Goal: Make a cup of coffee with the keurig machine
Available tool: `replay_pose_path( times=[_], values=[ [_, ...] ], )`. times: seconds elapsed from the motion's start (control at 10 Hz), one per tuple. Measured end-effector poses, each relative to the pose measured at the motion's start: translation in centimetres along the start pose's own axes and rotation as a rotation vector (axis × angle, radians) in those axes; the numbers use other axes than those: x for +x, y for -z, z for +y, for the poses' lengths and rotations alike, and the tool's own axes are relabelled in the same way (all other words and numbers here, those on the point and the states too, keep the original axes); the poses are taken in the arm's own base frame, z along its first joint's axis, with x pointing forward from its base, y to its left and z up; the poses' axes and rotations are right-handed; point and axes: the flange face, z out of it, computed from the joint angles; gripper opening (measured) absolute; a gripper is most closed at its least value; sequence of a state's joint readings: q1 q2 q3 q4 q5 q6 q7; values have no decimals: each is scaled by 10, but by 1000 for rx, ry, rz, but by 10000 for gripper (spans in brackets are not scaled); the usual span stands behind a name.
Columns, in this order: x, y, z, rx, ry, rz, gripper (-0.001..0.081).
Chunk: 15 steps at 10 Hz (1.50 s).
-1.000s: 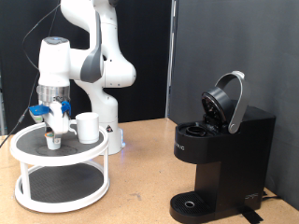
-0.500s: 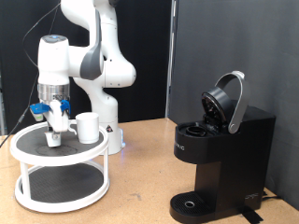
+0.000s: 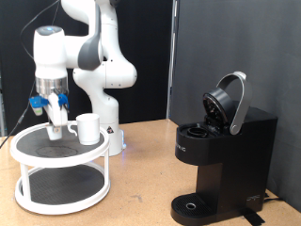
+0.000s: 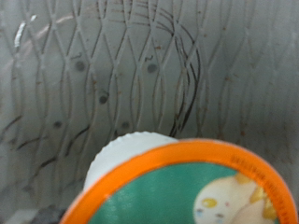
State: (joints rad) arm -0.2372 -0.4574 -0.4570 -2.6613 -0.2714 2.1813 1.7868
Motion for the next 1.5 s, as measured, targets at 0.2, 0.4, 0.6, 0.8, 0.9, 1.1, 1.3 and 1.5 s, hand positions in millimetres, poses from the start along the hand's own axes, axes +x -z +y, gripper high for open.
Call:
replay_pose_path(
  times=[0.2, 0.4, 0.6, 0.8, 0.9, 1.1, 1.3, 1.5],
  values=[
    [5, 29, -7, 15, -4, -5, 365],
    [4, 36, -7, 15, -3, 0, 366],
    [-10, 41, -2, -68, 23, -97, 366],
    [-37, 60, 4, -159, 83, -232, 366],
    [-51, 68, 7, -181, 89, -298, 366],
    [-71, 82, 13, -163, 32, -349, 366],
    [-73, 80, 13, -176, 35, -375, 366],
    [-96, 88, 16, -206, 20, -478, 366]
  ],
)
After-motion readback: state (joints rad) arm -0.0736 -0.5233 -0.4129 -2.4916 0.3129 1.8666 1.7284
